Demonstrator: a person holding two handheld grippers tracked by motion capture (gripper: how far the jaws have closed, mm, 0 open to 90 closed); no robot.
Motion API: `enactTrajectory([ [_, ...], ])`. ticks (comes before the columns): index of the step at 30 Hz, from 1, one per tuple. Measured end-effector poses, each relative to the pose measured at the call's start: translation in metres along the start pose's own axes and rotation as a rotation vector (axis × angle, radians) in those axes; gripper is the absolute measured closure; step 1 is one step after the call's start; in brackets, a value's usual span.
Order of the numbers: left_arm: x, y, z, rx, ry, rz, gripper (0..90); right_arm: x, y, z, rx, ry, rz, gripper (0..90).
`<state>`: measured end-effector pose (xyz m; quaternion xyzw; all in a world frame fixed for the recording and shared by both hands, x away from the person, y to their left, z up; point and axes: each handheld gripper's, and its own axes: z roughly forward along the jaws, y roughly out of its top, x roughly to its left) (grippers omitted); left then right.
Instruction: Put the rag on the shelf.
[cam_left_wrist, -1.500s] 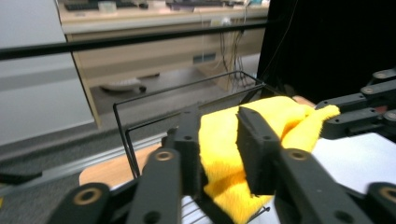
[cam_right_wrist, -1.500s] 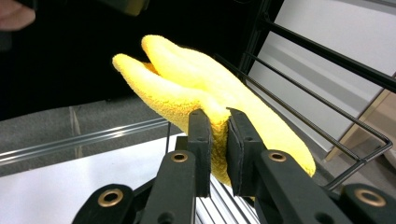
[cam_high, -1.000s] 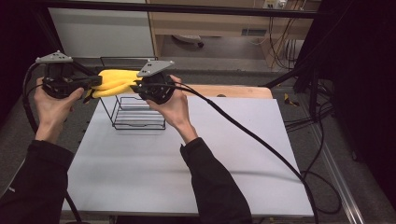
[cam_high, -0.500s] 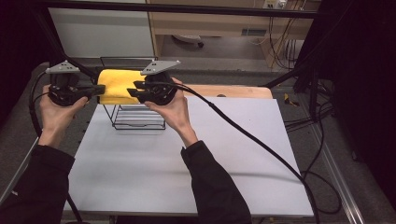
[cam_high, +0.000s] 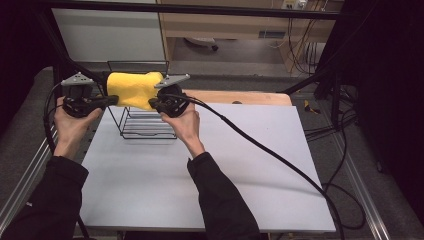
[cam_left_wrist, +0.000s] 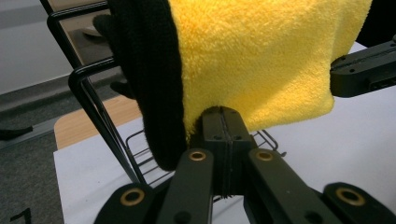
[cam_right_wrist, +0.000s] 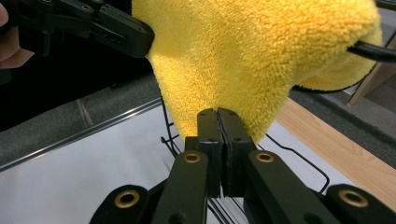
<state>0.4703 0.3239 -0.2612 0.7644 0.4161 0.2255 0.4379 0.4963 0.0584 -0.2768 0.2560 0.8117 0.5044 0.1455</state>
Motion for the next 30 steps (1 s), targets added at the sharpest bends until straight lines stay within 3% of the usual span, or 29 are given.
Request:
enactTrajectory([
  [6,0.0,-0.001,-0.005,-0.011,-0.019,-0.015,89.4,0.004,0.001,-0.006,-0.023,0.012,-0.024,84.9],
  [10,-0.002,-0.003,-0.015,-0.022,-0.039,-0.028,84.1,0.008,0.005,-0.022,-0.061,0.029,-0.028,72.5],
  [14,-0.007,-0.006,-0.027,-0.033,-0.048,-0.028,72.5,0.008,0.009,-0.045,-0.08,0.024,-0.035,59.7],
  [20,-0.015,-0.017,-0.04,-0.047,-0.048,-0.01,52.0,0.001,0.008,-0.08,-0.096,-0.003,-0.003,37.5],
  [22,-0.018,-0.021,-0.043,-0.045,-0.043,-0.003,45.8,-0.003,0.004,-0.09,-0.089,-0.03,0.002,30.6],
  [30,-0.035,-0.047,-0.04,-0.038,-0.056,0.024,22.1,-0.019,-0.025,-0.121,-0.047,-0.047,0.036,12.1],
])
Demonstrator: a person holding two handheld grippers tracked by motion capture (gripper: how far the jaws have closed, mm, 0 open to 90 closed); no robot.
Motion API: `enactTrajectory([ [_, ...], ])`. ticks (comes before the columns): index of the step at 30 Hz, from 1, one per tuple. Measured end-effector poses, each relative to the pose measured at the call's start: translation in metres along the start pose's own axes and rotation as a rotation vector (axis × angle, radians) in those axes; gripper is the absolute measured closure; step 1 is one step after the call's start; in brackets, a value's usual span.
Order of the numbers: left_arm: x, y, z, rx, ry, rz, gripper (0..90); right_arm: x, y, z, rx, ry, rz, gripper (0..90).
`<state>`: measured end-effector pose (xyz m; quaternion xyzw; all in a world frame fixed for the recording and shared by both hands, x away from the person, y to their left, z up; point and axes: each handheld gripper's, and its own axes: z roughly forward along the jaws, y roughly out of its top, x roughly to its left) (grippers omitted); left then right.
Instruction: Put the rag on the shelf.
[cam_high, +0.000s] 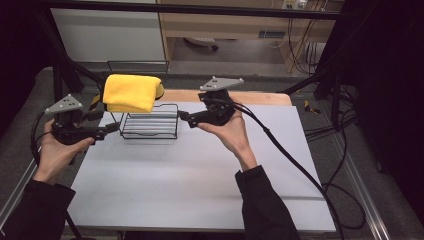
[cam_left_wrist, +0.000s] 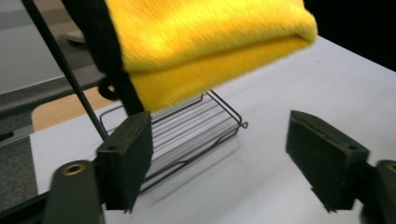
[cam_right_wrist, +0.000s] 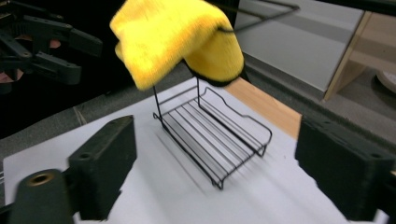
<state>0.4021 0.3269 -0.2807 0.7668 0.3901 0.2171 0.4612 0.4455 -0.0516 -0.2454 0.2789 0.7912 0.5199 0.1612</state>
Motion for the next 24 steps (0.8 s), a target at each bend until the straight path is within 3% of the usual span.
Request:
enactTrajectory([
  [3,-0.008,-0.013,0.006,0.01,-0.01,0.013,13.3,-0.007,-0.016,-0.011,0.014,-0.019,0.013,8.1],
  [8,-0.02,-0.036,0.022,0.028,-0.029,-0.002,8.8,-0.016,-0.05,-0.029,0.029,-0.036,0.036,4.0],
  [16,-0.04,-0.074,0.052,0.069,-0.091,-0.017,9.1,-0.037,-0.113,-0.051,0.101,-0.062,0.105,1.1],
  [19,-0.047,-0.086,0.058,0.078,-0.11,0.004,9.1,-0.045,-0.138,-0.058,0.124,-0.067,0.143,0.7],
  [21,-0.05,-0.094,0.062,0.083,-0.126,0.009,9.2,-0.05,-0.156,-0.063,0.132,-0.059,0.129,0.7],
  [24,-0.054,-0.106,0.067,0.091,-0.146,0.015,9.4,-0.057,-0.181,-0.07,0.139,-0.056,0.166,0.7],
])
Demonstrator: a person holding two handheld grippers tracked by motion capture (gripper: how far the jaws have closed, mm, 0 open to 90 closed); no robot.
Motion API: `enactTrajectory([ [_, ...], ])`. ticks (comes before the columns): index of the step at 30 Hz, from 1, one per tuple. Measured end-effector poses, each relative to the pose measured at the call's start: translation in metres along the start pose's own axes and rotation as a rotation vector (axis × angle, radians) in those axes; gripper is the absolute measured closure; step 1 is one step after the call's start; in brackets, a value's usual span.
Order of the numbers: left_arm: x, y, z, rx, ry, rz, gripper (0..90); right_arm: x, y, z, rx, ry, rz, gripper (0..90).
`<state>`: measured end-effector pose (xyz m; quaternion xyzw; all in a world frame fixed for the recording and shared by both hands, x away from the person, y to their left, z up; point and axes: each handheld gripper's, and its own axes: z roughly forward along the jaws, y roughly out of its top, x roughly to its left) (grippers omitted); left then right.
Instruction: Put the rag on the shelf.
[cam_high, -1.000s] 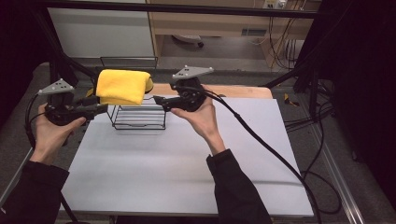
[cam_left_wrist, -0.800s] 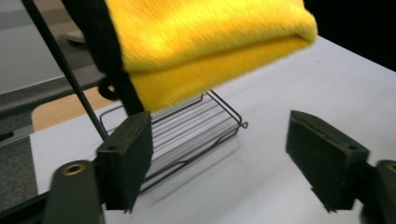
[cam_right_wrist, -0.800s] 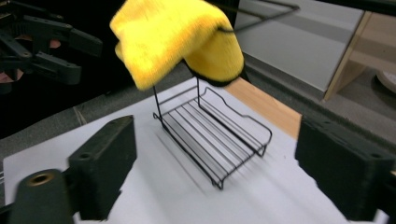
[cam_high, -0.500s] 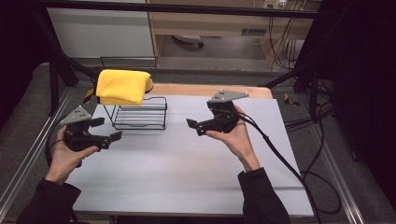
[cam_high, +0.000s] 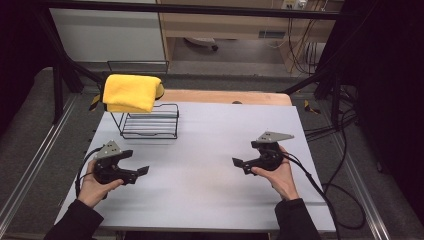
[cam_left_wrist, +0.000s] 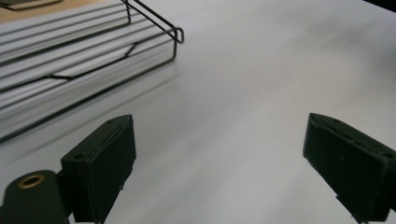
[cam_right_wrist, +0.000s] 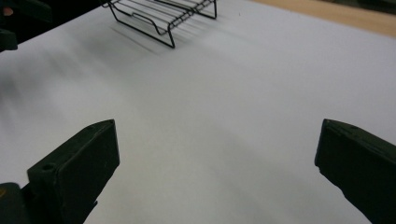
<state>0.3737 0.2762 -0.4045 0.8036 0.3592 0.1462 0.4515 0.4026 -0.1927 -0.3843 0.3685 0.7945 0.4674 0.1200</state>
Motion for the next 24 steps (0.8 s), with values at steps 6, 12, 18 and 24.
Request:
enactTrajectory([
  [6,-0.001,-0.017,0.006,0.023,0.005,0.008,10.2,-0.017,-0.046,-0.009,0.041,0.012,0.035,0.6],
  [12,0.001,-0.029,0.009,0.046,0.0,0.009,10.2,-0.03,-0.072,-0.027,0.04,0.005,0.067,0.6],
  [18,0.002,-0.035,0.008,0.056,0.0,0.006,10.1,-0.033,-0.085,-0.036,0.052,0.004,0.069,0.7],
  [24,0.001,-0.035,0.009,0.056,-0.006,0.011,10.1,-0.033,-0.085,-0.036,0.059,0.002,0.062,0.7],
])
